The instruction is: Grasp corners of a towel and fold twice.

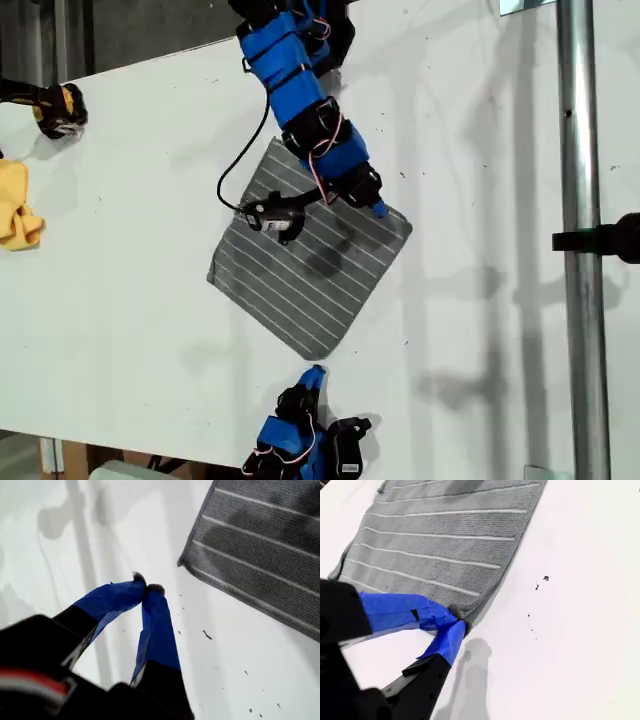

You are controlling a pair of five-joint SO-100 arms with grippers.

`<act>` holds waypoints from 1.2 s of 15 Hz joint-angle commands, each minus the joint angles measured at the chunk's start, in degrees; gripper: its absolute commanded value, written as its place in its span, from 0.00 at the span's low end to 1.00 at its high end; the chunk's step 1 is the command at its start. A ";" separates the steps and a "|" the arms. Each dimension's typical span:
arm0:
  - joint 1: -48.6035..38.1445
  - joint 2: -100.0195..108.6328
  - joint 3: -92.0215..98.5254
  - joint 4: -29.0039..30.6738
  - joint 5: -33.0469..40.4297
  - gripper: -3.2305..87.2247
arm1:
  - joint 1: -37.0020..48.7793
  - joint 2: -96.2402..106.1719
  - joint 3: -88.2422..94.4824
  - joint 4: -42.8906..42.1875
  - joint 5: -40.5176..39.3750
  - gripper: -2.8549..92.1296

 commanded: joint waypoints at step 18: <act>0.35 0.18 0.26 0.00 -0.62 0.02 | 0.97 -19.78 -11.95 -2.99 -6.24 0.35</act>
